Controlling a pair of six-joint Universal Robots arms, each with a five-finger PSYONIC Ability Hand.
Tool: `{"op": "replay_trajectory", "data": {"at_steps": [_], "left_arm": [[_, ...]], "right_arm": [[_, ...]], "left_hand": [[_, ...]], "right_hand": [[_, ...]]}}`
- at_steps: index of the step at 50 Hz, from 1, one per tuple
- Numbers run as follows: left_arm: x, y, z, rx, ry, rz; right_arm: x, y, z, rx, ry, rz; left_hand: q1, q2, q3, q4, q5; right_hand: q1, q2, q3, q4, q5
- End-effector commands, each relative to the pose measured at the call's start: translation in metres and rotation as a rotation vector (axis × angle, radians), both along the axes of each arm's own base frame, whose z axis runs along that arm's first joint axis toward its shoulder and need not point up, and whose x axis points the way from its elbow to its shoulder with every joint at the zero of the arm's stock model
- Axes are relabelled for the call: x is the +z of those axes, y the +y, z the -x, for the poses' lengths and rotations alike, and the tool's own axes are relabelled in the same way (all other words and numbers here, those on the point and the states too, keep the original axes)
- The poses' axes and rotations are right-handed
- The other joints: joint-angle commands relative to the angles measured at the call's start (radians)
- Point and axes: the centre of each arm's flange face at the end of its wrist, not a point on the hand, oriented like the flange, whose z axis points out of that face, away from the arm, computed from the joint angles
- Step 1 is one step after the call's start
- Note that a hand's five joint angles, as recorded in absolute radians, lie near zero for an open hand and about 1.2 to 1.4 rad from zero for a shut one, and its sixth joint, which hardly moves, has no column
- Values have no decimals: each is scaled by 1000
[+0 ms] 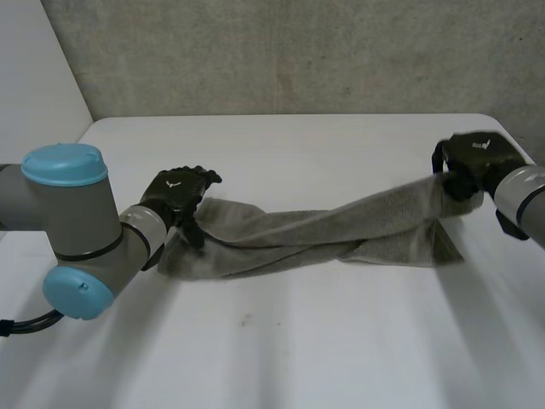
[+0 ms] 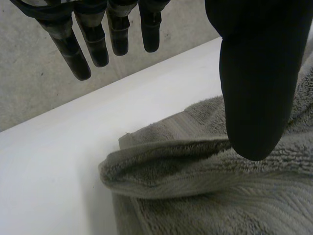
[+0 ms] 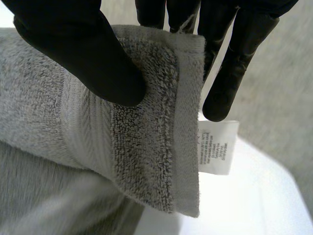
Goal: Fold the towel.
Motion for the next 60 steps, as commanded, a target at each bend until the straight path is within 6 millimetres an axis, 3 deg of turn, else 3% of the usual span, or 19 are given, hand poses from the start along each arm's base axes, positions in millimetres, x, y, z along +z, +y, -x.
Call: {"op": "replay_trajectory", "data": {"at_steps": [1,13,20,22,27,31,37,41,42,43,44,46,47,48,49,51,55,58,60], "left_arm": [[3,0,8,-41,14,12],[-6,-10,19,-69,22,12],[-12,-16,21,-68,21,11],[-13,-20,22,-62,23,18],[-10,-27,23,-52,34,54],[-5,-35,21,-20,41,100],[31,-64,19,53,94,264],[86,-83,25,62,170,432],[86,-83,25,62,171,432],[115,-90,27,69,213,526],[116,-90,27,69,214,527],[176,-98,24,124,312,726],[177,-98,24,125,312,726],[200,-98,21,161,353,796],[200,-98,21,162,353,797],[240,-91,11,234,418,890],[256,-83,-1,297,437,900],[240,-80,-11,330,377,808],[226,-78,-18,343,330,740]], "right_arm": [[49,17,-3,54,-31,132],[100,41,-1,64,-46,279],[108,46,1,61,-47,302],[109,47,1,63,-46,302],[107,47,2,63,-43,282],[99,41,1,61,-28,258],[71,5,-4,56,27,210],[82,-26,-16,39,36,300],[82,-26,-17,39,36,300],[94,-38,-22,14,23,376],[94,-38,-22,13,23,377],[134,-52,-31,-31,-30,619],[134,-52,-31,-31,-30,621],[153,-56,-30,-52,-64,745],[170,-56,-30,-68,-91,860],[188,-54,-28,-85,-121,978],[198,-47,-27,-82,-141,1060],[182,-44,-28,-59,-131,991],[150,-39,-34,21,-97,867]], "left_hand": [[71,70,70,70,73],[183,181,182,182,185],[274,272,273,273,276],[688,687,687,687,690],[1144,1143,1143,1143,1146],[1145,1144,1145,1144,1147],[1145,1144,1145,1144,1147],[1145,1144,1145,1144,1147],[1145,1144,1145,1144,1147],[1145,1144,1145,1144,1147],[1145,1144,1145,1144,1147],[1145,1144,1145,1144,1147],[1145,1144,1145,1144,1147],[1145,1144,1145,1144,1147],[1145,1144,1145,1144,1147],[1145,1144,1145,1144,1147],[1145,1144,1145,1144,1147],[1145,1144,1145,1144,1147],[1145,1144,1145,1144,1147]], "right_hand": [[8,186,184,182,189],[8,186,184,182,189],[8,186,184,182,189],[8,186,184,182,189],[8,186,184,182,189],[8,186,184,182,189],[8,186,184,182,189],[8,186,184,182,189],[8,186,184,182,189],[8,186,184,182,189],[8,186,184,182,189],[8,186,184,182,189],[8,186,184,182,189],[8,186,184,182,189],[8,186,184,182,189],[8,186,184,182,189],[8,186,184,182,189],[8,186,184,182,189],[8,186,184,182,189]]}}
